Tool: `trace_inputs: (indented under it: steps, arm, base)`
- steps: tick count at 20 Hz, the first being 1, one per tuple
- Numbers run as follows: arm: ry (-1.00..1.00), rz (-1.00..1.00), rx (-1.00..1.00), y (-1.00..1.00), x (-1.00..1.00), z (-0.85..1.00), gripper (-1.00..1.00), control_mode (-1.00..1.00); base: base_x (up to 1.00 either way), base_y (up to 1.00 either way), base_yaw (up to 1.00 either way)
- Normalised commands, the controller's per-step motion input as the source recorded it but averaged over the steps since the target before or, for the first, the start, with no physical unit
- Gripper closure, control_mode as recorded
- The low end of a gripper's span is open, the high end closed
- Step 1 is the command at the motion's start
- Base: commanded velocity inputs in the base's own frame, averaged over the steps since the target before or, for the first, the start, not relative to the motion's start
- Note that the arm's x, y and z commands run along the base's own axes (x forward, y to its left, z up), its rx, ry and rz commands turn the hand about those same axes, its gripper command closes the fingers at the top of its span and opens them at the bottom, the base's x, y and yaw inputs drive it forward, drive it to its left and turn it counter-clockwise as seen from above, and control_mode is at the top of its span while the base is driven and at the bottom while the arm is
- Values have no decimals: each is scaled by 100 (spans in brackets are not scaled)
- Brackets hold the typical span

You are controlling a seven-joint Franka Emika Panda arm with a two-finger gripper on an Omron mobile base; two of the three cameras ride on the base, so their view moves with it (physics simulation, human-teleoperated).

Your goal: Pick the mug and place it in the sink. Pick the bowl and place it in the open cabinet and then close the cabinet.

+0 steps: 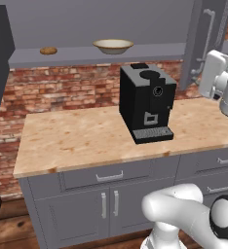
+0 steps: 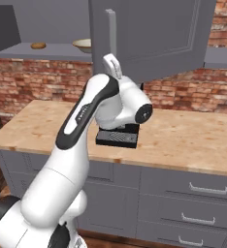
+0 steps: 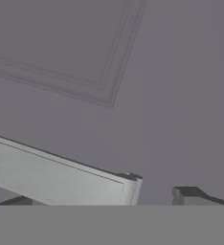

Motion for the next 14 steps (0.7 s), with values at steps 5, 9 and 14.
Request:
trace_inputs:
  steps: [5, 9, 14]
  arm:
    - [13, -15, -2, 0, 55, 10, -100, -100]
    - [19, -16, -1, 0, 64, 11, -100, -100]
    - [23, -11, 0, -5, 51, 22, -100, -100]
  base:
    - [0, 0, 0]
    - [0, 0, 0]
    - [0, 0, 0]
